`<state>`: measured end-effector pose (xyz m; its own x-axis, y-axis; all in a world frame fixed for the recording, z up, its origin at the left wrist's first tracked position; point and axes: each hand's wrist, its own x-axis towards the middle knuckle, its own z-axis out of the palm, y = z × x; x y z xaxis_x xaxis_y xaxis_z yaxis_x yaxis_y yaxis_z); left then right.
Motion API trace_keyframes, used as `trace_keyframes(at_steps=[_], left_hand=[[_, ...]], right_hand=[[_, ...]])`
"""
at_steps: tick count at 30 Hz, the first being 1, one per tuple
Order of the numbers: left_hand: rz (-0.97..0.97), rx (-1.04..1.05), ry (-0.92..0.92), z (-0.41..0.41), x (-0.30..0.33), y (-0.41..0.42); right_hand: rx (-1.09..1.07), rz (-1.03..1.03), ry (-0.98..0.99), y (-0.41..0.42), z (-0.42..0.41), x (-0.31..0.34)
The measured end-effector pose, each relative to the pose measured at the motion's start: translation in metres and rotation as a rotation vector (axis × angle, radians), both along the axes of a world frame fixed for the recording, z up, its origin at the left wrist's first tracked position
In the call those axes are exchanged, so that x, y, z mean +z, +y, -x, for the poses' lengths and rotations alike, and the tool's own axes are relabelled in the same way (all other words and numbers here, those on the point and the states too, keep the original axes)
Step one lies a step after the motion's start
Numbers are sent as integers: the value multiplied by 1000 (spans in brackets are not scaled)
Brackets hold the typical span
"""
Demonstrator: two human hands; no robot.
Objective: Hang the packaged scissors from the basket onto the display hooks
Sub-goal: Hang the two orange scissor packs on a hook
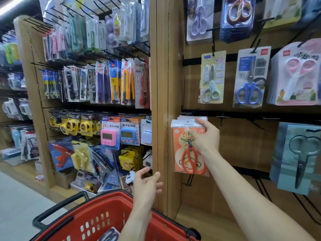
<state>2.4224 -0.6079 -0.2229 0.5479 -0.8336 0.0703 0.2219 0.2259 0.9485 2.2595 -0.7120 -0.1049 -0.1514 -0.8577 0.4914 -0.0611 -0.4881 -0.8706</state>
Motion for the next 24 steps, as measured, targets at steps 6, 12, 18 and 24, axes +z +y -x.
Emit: trace_keyframes(at_steps=[6,12,18,24], left_hand=[[-6,21,7,-1,-3,-3],[-17,10,-6,-3,-3,-3],[-28,-3,-10,-4,-3,-3],[-38,-17,10,-4,-4,-3]], right_hand=[[-37,-8,65,-11,-7,6],[-117,-33,109,-14,-11,8],[-155,-22,158,-16,-12,6],[-234,-8,131,-22,-13,-3]])
